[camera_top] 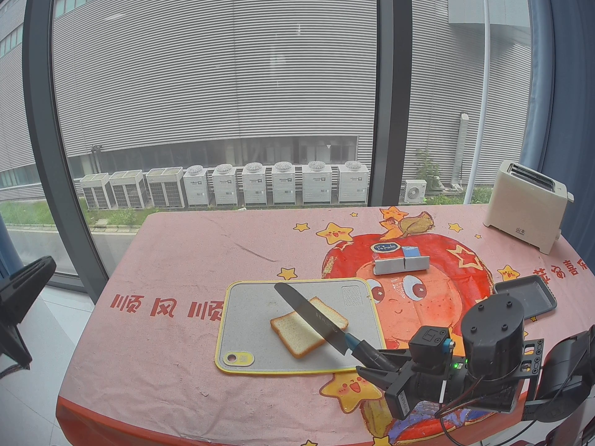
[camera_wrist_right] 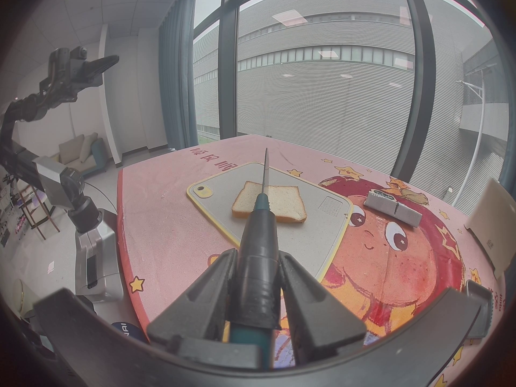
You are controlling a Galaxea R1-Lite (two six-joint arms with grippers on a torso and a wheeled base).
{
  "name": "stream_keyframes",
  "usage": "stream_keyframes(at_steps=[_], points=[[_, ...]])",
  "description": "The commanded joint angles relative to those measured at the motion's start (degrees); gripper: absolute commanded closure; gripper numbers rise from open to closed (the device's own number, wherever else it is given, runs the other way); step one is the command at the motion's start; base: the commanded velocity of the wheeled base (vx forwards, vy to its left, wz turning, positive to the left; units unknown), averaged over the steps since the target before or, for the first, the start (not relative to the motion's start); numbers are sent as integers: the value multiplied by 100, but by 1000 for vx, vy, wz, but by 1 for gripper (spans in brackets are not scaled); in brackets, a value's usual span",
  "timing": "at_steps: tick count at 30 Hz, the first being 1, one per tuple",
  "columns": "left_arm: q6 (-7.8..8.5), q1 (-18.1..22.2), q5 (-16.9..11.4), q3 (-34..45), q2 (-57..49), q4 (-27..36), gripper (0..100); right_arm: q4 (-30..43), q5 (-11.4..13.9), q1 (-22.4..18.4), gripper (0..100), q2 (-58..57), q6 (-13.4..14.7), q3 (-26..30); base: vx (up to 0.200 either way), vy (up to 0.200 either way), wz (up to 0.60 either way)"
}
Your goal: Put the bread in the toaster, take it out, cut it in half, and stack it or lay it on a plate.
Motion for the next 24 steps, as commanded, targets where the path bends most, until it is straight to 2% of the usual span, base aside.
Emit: stream_keyframes(at_steps=[1, 4, 6, 7, 10, 14, 24], points=[[-4, 0, -132, -405, 960, -311, 100, -2, 1, 3, 100, -11, 2, -7, 0, 0, 0], [-4, -8, -150, -520, 1505, -821, 100, -2, 1, 3, 100, 7, 2, -7, 0, 0, 0], [-4, -26, -150, -528, 1601, -918, 100, -2, 1, 3, 100, 7, 2, -7, 0, 0, 0], [-13, -140, -141, -563, 1900, -1260, 100, -2, 1, 3, 100, -2, 2, -7, 0, 0, 0], [-30, -290, -115, -616, 2217, -1559, 100, -2, 1, 3, 100, -2, 2, -7, 0, 0, 0], [-4, -430, -115, -722, 2507, -1647, 100, -2, 1, -6, 100, -2, 2, -7, 0, 0, 0], [-4, -1362, -106, -1082, 2858, -1735, 100, -2, 10, -24, 100, -28, 37, -7, 0, 0, 0]])
